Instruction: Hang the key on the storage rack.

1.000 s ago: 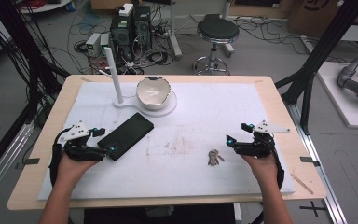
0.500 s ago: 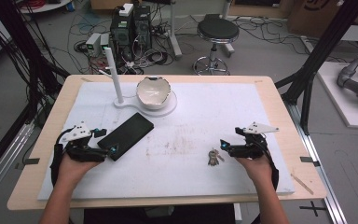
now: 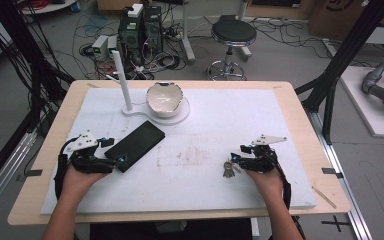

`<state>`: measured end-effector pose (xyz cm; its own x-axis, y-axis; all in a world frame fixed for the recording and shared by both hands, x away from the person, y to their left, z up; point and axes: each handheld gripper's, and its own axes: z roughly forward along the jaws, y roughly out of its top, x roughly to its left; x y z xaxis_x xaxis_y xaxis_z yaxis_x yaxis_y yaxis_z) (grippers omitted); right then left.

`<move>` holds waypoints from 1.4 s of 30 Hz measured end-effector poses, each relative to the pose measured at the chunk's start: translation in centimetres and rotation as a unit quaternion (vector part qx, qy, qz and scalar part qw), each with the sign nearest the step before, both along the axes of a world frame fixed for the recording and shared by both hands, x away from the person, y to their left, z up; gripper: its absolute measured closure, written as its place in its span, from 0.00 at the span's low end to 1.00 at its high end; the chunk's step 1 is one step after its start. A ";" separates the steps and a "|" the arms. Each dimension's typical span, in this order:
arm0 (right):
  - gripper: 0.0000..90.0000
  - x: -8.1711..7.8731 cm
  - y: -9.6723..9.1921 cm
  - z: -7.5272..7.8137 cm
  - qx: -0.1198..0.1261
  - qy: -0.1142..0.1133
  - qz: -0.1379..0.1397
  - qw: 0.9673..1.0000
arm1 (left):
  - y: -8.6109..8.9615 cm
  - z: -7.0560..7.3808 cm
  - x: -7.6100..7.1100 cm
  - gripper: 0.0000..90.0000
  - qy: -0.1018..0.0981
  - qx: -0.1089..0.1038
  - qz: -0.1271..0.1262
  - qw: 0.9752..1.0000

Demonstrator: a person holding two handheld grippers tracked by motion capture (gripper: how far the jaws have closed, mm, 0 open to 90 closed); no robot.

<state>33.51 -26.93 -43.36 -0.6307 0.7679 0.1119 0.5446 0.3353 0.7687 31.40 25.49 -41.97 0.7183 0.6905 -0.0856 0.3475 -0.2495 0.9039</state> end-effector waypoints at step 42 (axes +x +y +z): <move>1.00 -0.8 1.0 7.5 0.072 -0.066 0.055 0.994 | 0.7 1.1 -0.5 0.20 -0.015 -0.003 0.010 1.000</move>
<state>32.73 -25.95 -35.83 -0.7257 0.6764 0.1256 0.4020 0.2688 0.8753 30.88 26.24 -40.91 0.7071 0.7037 -0.0690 0.3253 -0.2372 0.9154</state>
